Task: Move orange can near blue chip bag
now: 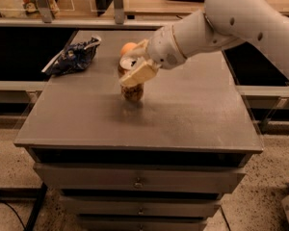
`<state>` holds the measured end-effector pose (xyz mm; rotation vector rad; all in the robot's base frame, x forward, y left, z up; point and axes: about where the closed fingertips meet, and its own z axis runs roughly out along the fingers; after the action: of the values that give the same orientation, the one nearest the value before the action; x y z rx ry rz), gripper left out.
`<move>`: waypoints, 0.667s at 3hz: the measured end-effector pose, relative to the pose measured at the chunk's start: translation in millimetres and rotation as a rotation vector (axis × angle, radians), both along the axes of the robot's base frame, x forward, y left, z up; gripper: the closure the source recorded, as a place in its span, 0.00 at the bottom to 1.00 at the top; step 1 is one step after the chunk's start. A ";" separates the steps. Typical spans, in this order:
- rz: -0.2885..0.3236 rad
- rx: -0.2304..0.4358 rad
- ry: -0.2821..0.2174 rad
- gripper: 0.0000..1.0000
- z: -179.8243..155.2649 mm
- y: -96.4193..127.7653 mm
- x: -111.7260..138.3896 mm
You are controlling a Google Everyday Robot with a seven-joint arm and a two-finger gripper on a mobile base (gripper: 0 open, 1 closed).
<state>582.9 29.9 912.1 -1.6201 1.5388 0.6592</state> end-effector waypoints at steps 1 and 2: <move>0.032 0.012 -0.008 1.00 3.8 25.1 30.7; 0.052 0.007 0.009 1.00 3.7 46.0 58.2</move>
Offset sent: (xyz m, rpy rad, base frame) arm 0.0961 0.0676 0.0074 0.0018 0.0284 0.0656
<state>641.1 75.9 915.8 -1.6583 1.5033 0.7002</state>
